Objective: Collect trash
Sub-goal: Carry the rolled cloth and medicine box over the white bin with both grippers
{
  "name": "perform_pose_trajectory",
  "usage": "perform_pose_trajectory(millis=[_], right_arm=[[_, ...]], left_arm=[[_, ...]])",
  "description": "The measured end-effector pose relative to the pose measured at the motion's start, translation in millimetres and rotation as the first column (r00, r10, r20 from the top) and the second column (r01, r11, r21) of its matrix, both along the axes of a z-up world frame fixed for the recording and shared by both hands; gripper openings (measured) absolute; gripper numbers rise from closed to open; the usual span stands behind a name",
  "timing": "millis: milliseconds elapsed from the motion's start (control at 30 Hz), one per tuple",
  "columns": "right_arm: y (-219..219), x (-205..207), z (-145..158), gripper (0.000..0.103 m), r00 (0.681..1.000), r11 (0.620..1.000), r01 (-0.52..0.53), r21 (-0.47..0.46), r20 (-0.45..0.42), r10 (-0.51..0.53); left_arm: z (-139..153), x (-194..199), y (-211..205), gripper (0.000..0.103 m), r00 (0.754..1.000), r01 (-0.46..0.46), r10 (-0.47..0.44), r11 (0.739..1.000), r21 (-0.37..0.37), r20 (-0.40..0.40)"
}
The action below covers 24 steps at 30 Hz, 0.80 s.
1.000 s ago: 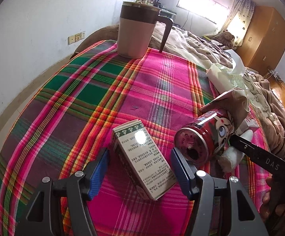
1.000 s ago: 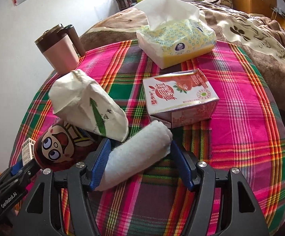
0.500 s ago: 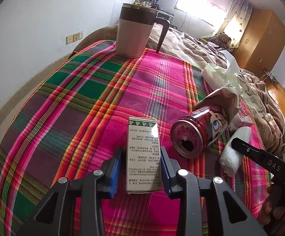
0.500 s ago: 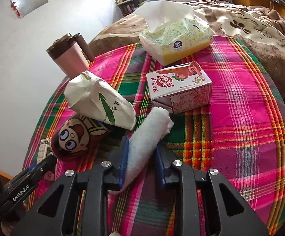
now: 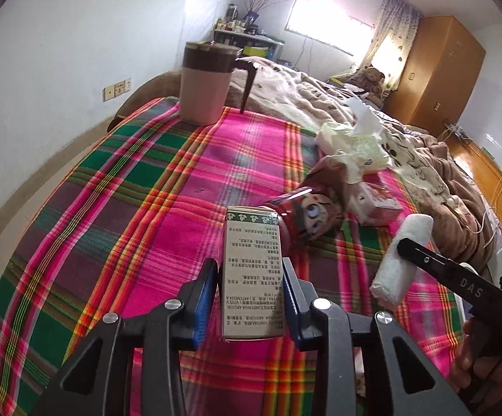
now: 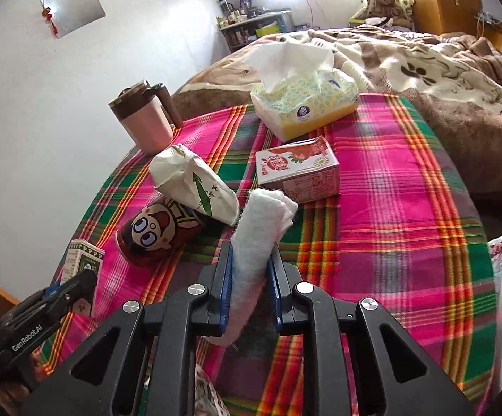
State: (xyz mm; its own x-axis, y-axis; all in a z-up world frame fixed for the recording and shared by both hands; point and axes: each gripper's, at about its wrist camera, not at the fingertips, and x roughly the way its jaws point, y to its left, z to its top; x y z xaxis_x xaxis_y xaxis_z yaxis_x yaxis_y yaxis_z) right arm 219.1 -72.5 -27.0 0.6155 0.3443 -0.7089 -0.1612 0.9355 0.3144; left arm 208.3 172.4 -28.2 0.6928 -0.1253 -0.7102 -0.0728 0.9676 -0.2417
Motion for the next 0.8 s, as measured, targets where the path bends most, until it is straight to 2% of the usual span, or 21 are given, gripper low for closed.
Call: perform_pose_trajectory(millis=[467,800], right_arm=[[-41,-34,22,0.019,0.995,0.999,0.053,0.004,0.083,-0.054],[-80,-64,36,0.019,0.985,0.994,0.107,-0.020,0.140,-0.103]], left_arm=[[44,-38,-52,0.036,0.990,0.086,-0.090,0.995,0.044,0.109],[57,-51,-99,0.036,0.972,0.181,-0.186,0.982,0.046,0.145]])
